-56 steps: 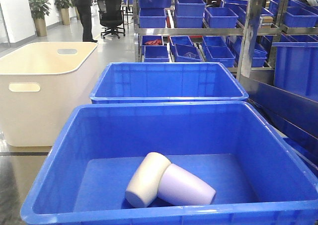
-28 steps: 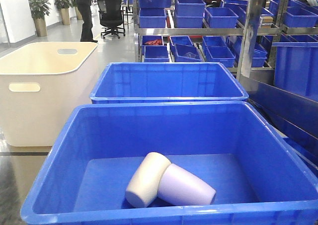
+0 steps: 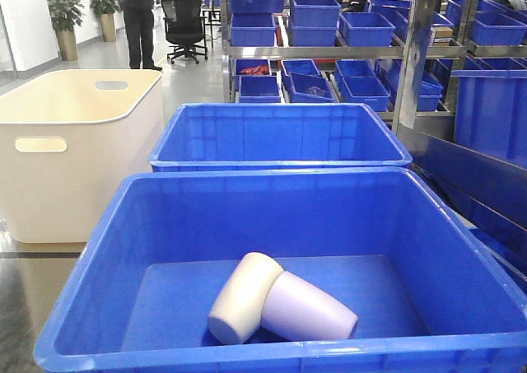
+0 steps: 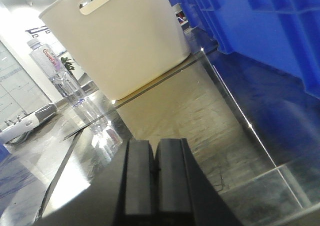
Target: Grab cup from conveyor and place in blue bin
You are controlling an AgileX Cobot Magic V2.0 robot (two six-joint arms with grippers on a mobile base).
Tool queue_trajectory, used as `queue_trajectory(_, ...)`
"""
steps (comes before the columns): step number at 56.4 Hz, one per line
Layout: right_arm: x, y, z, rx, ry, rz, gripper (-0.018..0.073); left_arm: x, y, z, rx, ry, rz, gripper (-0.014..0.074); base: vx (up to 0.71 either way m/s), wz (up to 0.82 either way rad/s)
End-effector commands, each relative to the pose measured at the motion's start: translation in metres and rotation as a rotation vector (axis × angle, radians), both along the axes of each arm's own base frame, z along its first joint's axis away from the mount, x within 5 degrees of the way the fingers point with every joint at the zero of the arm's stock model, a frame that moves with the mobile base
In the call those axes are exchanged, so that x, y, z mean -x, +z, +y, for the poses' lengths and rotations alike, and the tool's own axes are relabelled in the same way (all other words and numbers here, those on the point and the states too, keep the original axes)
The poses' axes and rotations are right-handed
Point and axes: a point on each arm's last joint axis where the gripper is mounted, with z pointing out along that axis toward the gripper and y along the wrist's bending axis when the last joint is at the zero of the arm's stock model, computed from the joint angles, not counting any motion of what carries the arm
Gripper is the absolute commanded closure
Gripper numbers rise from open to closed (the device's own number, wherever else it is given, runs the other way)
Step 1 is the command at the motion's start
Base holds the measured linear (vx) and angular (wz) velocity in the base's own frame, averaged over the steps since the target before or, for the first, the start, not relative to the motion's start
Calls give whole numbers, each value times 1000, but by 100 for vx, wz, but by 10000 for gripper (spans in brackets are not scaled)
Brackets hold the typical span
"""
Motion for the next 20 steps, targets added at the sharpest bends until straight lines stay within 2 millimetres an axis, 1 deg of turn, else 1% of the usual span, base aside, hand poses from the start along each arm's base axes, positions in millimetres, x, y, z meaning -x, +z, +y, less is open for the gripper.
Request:
queue_trajectory(1, 0, 2, 1, 6, 5, -81, 568, 3, 20, 0, 22, 1, -133, 603, 0, 0)
queue_trajectory(20, 0, 2, 1, 6, 5, -81, 568, 3, 20, 0, 22, 1, -133, 603, 0, 0)
